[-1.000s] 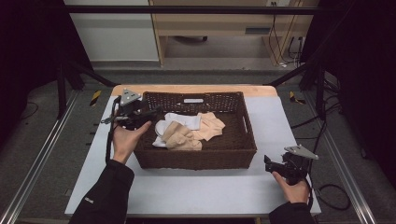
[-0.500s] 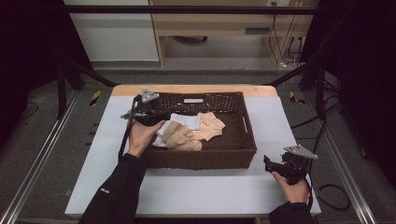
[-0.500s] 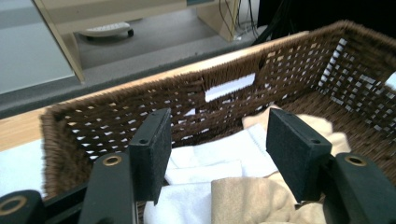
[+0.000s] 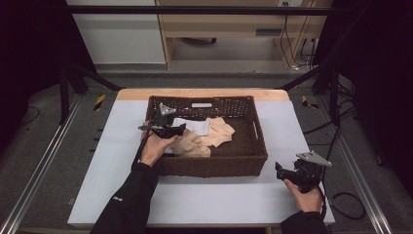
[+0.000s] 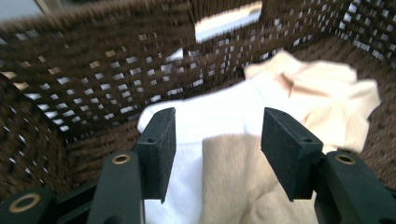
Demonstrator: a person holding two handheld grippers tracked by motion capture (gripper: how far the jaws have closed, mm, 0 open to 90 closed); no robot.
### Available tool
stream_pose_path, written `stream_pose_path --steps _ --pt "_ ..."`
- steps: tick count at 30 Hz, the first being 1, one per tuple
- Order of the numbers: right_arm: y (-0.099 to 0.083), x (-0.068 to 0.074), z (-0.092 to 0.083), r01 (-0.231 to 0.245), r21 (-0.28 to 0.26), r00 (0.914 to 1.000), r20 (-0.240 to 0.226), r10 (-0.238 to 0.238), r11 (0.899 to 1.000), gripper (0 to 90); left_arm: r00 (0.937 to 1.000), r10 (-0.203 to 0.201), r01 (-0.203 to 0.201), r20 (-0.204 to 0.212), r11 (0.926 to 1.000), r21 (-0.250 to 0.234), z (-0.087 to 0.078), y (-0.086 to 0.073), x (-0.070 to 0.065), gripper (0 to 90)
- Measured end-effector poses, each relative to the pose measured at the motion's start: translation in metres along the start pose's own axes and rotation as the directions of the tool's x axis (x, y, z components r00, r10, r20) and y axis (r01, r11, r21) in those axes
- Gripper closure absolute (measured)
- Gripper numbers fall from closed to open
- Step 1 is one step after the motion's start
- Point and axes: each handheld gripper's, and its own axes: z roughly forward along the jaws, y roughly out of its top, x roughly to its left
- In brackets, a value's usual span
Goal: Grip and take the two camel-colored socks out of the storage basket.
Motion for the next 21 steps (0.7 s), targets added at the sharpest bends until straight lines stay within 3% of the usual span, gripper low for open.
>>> stream_pose_path --steps 4,12,21 --pt "0.0 0.001 0.0 0.004 0.004 1.0 0.003 -0.004 1.0 6.6 0.9997 -0.018 0.018 0.015 0.9992 0.036 0.005 -0.003 0.001 45.2" --pt "0.0 0.0 0.0 0.002 0.007 1.0 0.005 -0.002 1.0 6.8 1.0 0.003 -0.002 -0.009 0.9956 0.094 0.01 -0.006 0.0 51.1" --pt "-0.001 0.001 0.001 0.006 0.014 1.0 0.007 -0.006 1.0 7.1 0.9993 -0.018 0.013 0.032 0.9868 0.161 0.014 -0.008 -0.001 68.4"
